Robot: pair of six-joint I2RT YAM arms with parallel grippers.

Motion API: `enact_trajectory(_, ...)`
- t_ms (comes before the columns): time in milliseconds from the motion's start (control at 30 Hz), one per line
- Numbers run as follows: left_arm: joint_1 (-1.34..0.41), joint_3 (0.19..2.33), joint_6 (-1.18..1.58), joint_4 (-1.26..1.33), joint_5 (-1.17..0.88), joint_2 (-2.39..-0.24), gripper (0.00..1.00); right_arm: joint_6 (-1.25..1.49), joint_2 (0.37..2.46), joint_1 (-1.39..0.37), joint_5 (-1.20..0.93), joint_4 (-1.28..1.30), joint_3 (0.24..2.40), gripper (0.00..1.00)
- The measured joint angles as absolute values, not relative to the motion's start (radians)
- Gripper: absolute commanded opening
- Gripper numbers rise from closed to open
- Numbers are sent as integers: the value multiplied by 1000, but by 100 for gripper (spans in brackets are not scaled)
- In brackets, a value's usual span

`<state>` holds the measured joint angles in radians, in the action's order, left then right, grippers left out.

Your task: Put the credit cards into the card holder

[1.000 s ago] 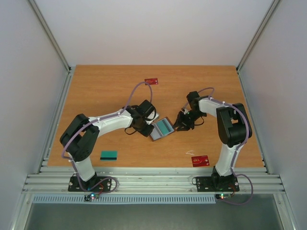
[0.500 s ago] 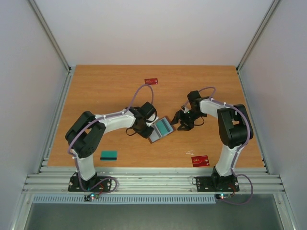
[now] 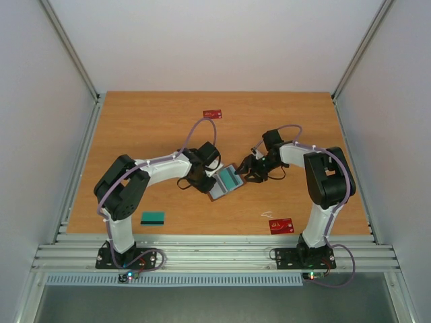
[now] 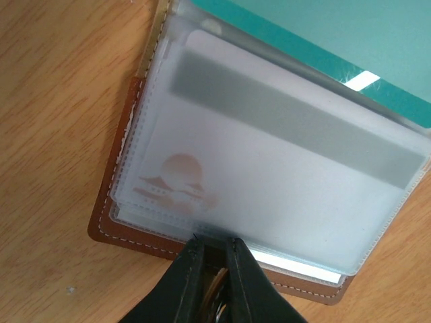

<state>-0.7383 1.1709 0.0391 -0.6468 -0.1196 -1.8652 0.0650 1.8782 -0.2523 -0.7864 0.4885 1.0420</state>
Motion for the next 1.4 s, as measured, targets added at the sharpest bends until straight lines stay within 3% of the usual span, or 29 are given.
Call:
enact_trajectory(667, -738, 1210, 25, -636, -154, -1893, 11, 32, 1803, -432, -749, 603, 1136, 51)
enact_trajectory(900, -731, 1210, 26, -625, -192, -1894, 11, 106, 1793, -432, -799, 523, 1086, 52)
enact_trajectory(1400, -717, 1209, 25, -607, -268, -1901, 11, 274, 1685, -423, -894, 270, 930, 44)
